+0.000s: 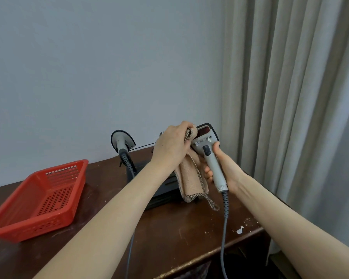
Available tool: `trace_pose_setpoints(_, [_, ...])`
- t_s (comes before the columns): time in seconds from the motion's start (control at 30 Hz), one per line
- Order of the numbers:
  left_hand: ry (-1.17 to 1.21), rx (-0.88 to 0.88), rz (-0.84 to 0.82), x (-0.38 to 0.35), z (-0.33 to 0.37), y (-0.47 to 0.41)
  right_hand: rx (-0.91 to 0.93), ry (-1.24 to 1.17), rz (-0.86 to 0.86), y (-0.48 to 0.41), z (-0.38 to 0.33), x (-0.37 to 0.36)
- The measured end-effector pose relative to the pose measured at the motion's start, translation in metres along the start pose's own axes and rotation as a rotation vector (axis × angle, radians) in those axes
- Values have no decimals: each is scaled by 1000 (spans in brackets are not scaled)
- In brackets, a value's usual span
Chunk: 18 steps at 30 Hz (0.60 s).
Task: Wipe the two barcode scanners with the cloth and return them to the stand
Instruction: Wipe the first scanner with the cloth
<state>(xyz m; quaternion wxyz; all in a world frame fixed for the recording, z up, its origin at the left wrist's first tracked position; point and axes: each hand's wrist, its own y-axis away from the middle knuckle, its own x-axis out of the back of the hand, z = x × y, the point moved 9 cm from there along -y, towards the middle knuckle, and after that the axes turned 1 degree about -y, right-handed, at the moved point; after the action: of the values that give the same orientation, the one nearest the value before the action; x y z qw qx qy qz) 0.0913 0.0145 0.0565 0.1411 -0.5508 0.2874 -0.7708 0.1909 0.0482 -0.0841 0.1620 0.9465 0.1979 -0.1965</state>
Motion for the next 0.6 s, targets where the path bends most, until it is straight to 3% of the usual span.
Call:
trace_pose_setpoints(0.2, [79, 54, 136, 15, -2, 3, 9, 12, 16, -2, -2, -2])
trace_pose_setpoints(0.4, [-32, -16, 32, 5, -1, 5, 19, -10, 19, -3, -5, -4])
trace_pose_setpoints(0.6, [109, 65, 137, 12, -21, 9, 1, -81, -6, -2, -5, -5])
